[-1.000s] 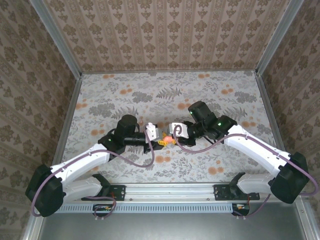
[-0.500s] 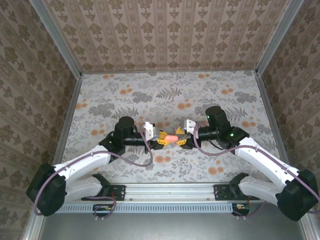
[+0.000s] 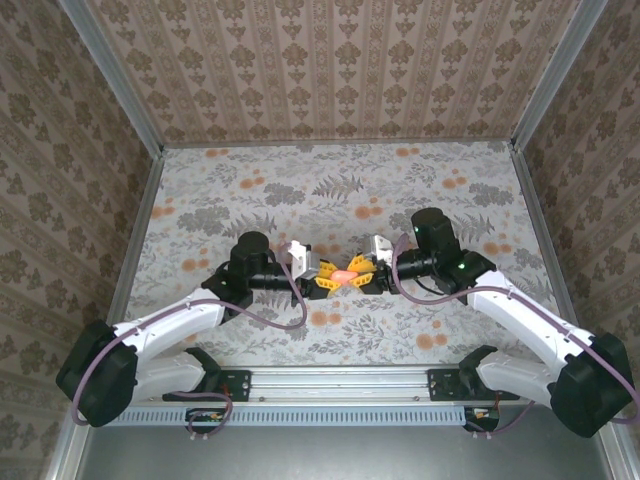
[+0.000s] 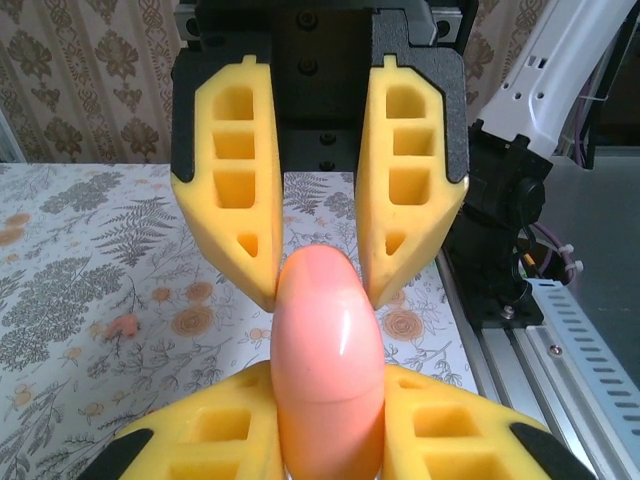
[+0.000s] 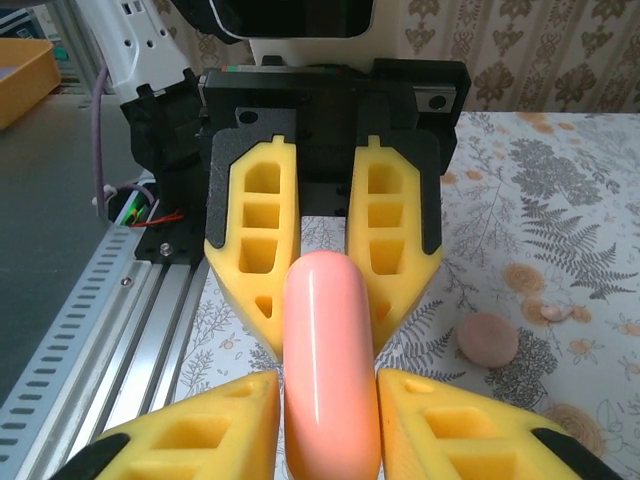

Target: Insert the wireless bluetooth earbuds into the charging case

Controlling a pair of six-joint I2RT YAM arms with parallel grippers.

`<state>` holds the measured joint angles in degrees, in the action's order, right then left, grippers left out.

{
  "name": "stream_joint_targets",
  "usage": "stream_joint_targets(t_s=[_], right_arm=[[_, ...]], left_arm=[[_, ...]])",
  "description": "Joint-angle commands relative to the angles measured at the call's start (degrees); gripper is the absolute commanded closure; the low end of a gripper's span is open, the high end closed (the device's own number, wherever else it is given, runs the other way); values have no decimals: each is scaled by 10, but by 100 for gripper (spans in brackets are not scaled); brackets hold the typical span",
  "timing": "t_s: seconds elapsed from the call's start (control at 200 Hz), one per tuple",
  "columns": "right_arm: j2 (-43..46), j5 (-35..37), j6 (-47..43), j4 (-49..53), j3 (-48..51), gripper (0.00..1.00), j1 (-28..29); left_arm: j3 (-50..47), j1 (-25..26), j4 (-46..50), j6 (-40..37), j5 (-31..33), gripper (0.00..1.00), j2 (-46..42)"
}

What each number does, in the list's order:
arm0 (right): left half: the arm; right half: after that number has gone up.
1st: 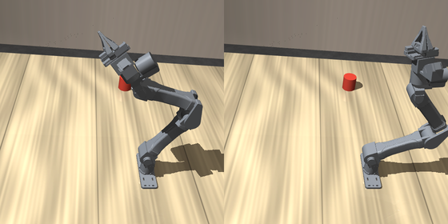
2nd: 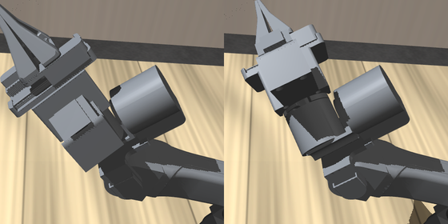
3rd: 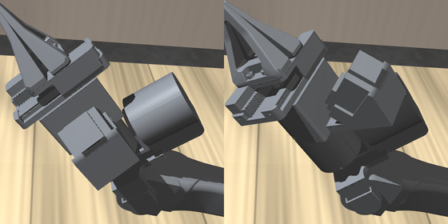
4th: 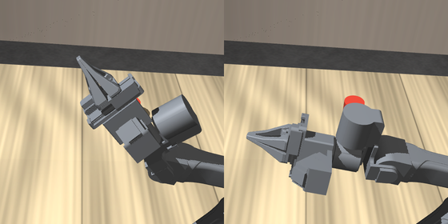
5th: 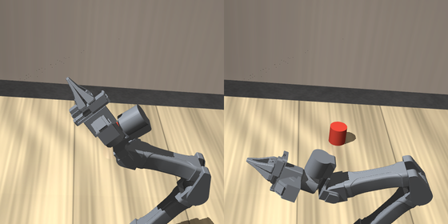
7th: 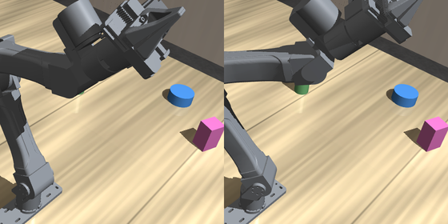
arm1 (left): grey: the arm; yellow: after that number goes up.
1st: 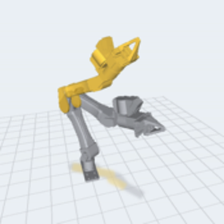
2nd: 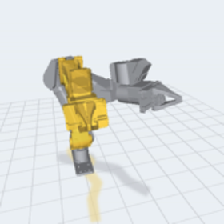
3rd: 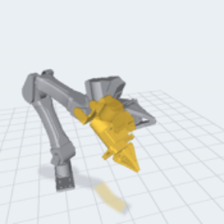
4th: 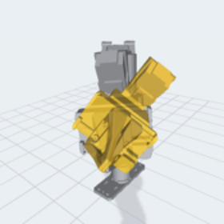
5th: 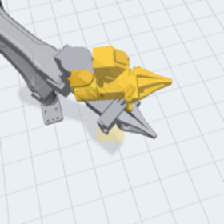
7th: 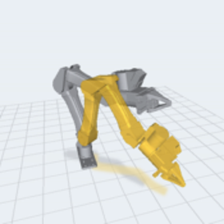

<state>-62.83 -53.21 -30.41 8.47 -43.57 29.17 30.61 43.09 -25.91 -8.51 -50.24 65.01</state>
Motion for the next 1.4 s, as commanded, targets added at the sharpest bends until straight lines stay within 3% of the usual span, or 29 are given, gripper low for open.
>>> stream_joint_targets(t_s=[0.0, 0.145, 0.265, 0.46, 0.605, 0.85, 1.065, 1.2, 1.395], right_arm=[[-7, -28, -16, 22, -14, 68, 1], [-14, -29, -21, 31, -22, 69, 0], [-13, -33, -36, 47, -28, 79, 0], [-15, 15, -94, 129, -59, 85, 7], [-13, 67, -122, 150, -70, 85, 25], [-19, 69, -111, 114, -63, 84, 33], [-18, 69, -105, 104, -61, 84, 33], [-13, 70, -104, 101, -56, 83, 33], [2, 80, -58, 51, -40, 58, 26]], left_arm=[[7, 0, -38, 18, -14, 78, 2], [10, 1, -41, 23, -15, 78, 3], [12, 1, -35, 22, -12, 77, 3], [25, 4, 42, -26, 11, 50, 0], [31, 4, 65, -46, 13, 48, -1], [38, 10, 62, -43, 3, 52, 6], [41, 12, 72, -50, 4, 71, 7], [42, 12, 74, -52, 6, 76, 6], [41, 12, 78, -54, 8, 77, 5]])
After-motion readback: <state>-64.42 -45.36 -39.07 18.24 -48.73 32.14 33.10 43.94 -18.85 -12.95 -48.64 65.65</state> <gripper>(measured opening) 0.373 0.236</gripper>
